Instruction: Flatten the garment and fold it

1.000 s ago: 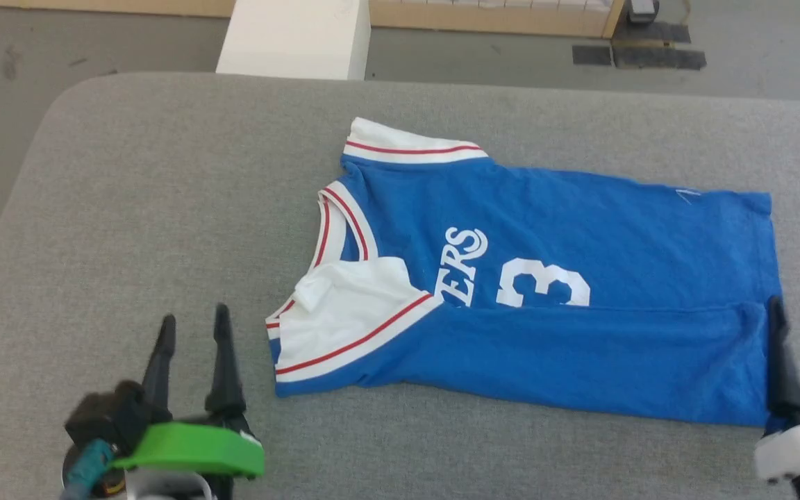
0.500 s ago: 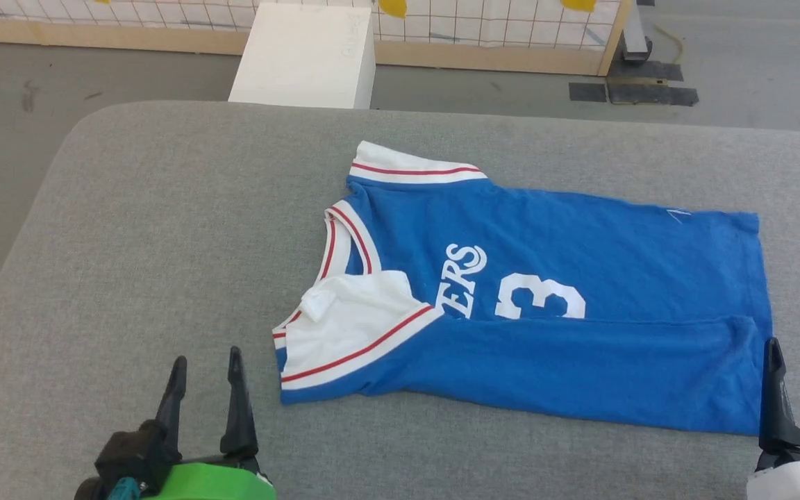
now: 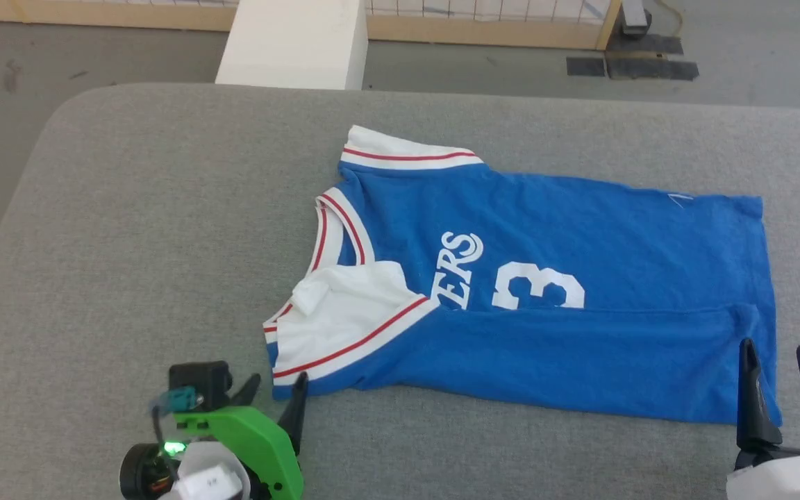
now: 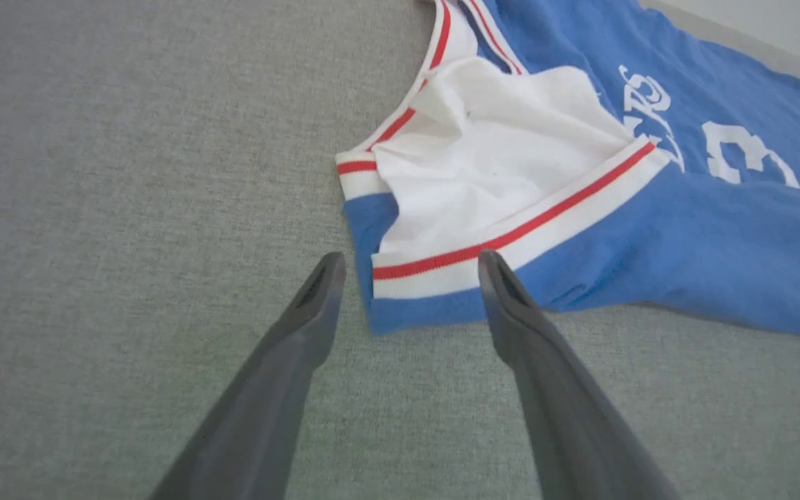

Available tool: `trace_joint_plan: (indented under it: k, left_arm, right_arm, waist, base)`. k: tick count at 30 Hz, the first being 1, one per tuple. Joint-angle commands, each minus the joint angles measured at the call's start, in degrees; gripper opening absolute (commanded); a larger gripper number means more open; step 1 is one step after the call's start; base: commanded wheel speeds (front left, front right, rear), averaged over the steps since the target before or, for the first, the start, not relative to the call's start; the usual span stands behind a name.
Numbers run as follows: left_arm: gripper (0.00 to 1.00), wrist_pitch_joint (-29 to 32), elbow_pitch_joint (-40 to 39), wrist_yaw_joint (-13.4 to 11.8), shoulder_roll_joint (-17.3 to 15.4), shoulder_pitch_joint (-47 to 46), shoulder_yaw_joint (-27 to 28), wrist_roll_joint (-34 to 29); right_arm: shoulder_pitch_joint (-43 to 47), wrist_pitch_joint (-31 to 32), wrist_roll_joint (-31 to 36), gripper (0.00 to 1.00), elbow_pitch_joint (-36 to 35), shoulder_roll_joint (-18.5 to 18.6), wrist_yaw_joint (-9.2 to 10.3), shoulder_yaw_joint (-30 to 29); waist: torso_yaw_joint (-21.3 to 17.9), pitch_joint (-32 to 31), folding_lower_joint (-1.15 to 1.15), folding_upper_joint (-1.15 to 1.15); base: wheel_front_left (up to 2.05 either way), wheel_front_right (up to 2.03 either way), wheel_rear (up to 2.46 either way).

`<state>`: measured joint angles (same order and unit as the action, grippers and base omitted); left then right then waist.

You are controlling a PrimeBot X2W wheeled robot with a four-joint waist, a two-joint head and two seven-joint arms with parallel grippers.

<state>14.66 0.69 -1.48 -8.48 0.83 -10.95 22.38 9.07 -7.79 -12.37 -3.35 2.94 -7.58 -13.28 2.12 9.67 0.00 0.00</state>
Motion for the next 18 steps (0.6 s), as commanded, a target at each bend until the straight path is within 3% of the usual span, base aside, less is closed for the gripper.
trace_joint_plan:
  k: [1, 7, 11, 12, 13, 18]
  left_arm:
    - [1.0, 2.6, 0.5, 0.4, -0.7, -1.3, -0.3, 0.9]
    - [1.0, 9.1, 2.8, -1.5, -1.6, -4.0, 0.1, 1.7]
    - [1.0, 12.9, 5.7, -3.0, -0.5, -5.2, 0.9, 3.7]
    - [0.75, 14.6, 6.7, -3.1, -0.4, -5.4, 0.6, 4.2]
    - [0.0, 15.5, 7.2, -3.2, -0.5, -5.6, 0.5, 4.4]
    - [0.0, 15.6, 7.4, -3.2, 0.3, -6.0, 1.0, 6.0]
  right_arm:
    - [-1.3, -0.4, -0.6, 1.0, 0.2, -0.1, 0.09, 0.2]
    - [-2.3, -0.7, -0.9, 1.0, 0.7, -0.1, 0.09, 0.6]
    - [-2.9, -0.8, -1.1, 1.0, 1.0, -0.1, 0.09, 0.7]
    - [-3.0, -0.8, -1.1, 1.0, 1.0, -0.1, 0.09, 0.7]
    - [-3.1, -0.8, -1.1, 1.0, 1.1, -0.1, 0.09, 0.7]
    - [-3.5, -0.6, -0.6, 1.0, 1.3, -0.1, 0.09, 0.6]
  waist:
    - [-0.7, 1.1, 0.0, 0.0]
    - [-2.1, 3.3, 0.0, 0.0]
    - [-2.9, 4.4, 0.0, 0.0]
    - [-3.1, 4.6, 0.0, 0.0]
    - [-3.2, 4.8, 0.0, 0.0]
    - [-3.6, 4.7, 0.0, 0.0]
  base:
    - [0.0, 0.0, 0.0]
    - [0.0, 0.0, 0.0]
    - [0.0, 0.0, 0.0]
    - [0.0, 0.0, 0.0]
    - [0.0, 0.0, 0.0]
    - [0.0, 0.0, 0.0]
